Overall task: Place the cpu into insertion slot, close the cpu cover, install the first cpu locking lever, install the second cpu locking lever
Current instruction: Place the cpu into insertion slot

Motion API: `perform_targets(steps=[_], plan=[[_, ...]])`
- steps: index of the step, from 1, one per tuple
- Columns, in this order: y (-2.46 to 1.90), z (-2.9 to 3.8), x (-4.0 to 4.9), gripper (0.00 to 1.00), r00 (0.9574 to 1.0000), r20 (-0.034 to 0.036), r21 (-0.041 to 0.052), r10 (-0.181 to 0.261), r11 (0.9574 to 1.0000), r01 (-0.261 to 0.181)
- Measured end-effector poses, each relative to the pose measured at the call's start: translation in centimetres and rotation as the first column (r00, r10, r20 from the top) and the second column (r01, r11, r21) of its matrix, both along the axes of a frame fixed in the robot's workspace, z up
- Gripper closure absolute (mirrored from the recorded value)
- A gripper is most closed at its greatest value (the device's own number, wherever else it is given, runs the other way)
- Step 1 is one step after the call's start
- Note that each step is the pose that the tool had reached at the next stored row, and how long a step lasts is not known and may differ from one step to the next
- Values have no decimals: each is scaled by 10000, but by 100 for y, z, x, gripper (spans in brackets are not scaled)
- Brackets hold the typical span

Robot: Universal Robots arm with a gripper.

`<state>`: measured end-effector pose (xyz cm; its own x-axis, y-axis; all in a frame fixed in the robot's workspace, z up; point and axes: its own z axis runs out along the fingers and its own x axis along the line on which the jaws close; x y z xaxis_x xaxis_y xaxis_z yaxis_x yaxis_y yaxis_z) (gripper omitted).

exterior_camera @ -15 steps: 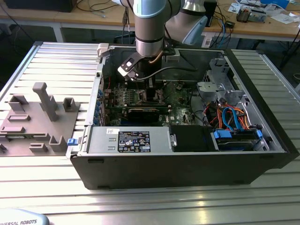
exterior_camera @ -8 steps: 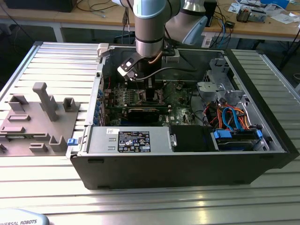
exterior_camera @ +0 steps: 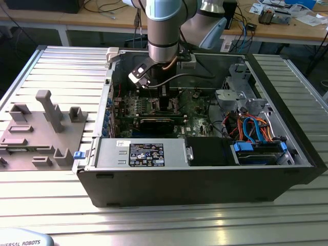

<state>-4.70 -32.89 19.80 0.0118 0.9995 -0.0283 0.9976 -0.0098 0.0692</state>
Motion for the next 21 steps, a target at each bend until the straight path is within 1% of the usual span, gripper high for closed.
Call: perform_targets(steps=[15,16,17,21], plan=[[6,-12,7,46,10000,5,11,1,10000,-1],[7,-14,9,44,10000,12,17,1,10000,-1],[7,-15,8,38,10000,9,15,1,10000,-1],[5,-11,7,38,10000,3,4,1,10000,-1]])
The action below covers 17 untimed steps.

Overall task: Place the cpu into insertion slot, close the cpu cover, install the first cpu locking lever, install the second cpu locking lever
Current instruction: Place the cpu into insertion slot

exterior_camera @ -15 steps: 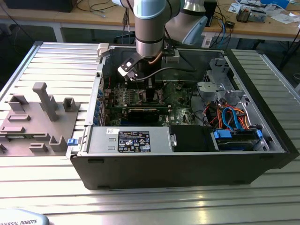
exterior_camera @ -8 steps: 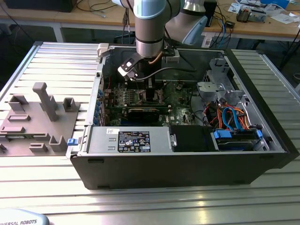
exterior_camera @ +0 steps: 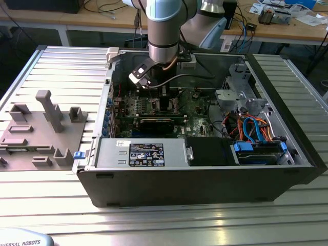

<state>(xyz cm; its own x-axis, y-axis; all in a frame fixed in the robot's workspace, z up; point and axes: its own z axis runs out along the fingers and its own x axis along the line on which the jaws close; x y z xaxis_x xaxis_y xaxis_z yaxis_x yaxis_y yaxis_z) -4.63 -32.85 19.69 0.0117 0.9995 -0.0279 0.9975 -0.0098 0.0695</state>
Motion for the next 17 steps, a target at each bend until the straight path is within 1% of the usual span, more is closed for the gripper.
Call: perform_targets(steps=[1,6,7,10,11,12,13,14,15,16,17], plan=[[0,1,0,38,10000,0,0,0,10000,0],[0,100,0,38,10000,1,0,0,10000,0],[0,111,0,38,10000,1,1,0,10000,0],[1,116,0,38,10000,2,4,1,10000,-1],[0,117,0,40,10000,1,2,1,10000,-1],[0,118,0,53,10000,0,1,0,10000,0],[0,118,0,59,10000,1,1,0,10000,0],[0,118,0,59,10000,1,1,0,10000,0],[0,95,11,89,9998,-144,-100,109,9999,-110],[-2,83,20,89,9997,-197,-98,132,9999,-134],[-1,115,57,89,9997,-216,-90,137,9999,-139]])
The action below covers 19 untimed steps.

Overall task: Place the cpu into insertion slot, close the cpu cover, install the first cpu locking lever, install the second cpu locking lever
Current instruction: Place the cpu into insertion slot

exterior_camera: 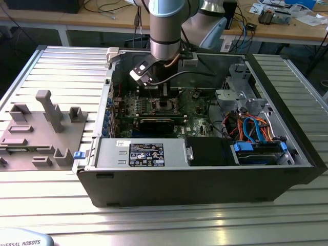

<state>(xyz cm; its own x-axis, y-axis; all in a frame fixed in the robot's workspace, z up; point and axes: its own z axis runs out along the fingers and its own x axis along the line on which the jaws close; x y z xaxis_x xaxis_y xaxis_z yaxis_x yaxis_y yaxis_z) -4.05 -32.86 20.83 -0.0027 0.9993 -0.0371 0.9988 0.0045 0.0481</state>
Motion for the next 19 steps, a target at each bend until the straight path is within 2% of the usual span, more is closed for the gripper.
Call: perform_targets(steps=[1,2,3,4,5,6,11,14,19], plan=[[-1,131,10,89,10000,-11,-6,-1,10000,1],[-1,140,18,89,10000,-90,-4,-1,10000,1],[-1,141,34,89,9993,-365,-4,14,10000,-14],[-1,141,54,89,9983,-574,-4,29,10000,-30],[-1,142,71,89,9977,-680,-5,39,10000,-40],[-1,143,88,89,9973,-737,-5,70,10000,-70],[-1,142,141,89,9946,-794,0,670,9977,-672],[-1,152,176,89,9931,-819,16,834,9965,-836],[-1,249,185,89,9925,-822,26,907,9959,-908]])
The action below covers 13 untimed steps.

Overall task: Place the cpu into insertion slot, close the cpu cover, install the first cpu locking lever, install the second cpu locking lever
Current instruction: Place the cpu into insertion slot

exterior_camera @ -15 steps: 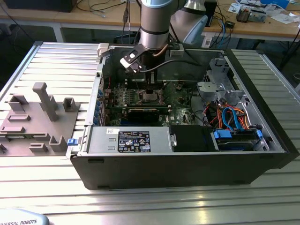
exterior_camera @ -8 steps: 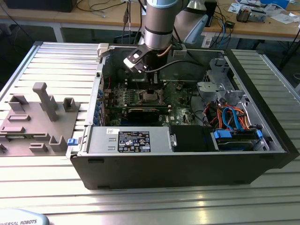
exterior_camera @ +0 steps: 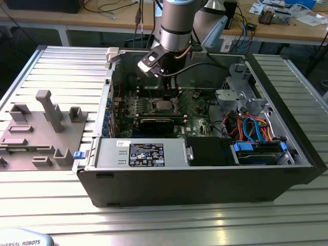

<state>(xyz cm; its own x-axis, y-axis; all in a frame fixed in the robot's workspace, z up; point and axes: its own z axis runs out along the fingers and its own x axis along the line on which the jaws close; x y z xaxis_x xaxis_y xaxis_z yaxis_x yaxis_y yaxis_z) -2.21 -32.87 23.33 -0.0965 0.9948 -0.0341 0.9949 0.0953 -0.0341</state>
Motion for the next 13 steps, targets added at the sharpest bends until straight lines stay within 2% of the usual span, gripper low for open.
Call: perform_targets(steps=[8,13], plan=[[0,163,0,89,10000,1,0,5,10000,-5],[0,347,0,89,10000,0,-1,5,10000,-5]])
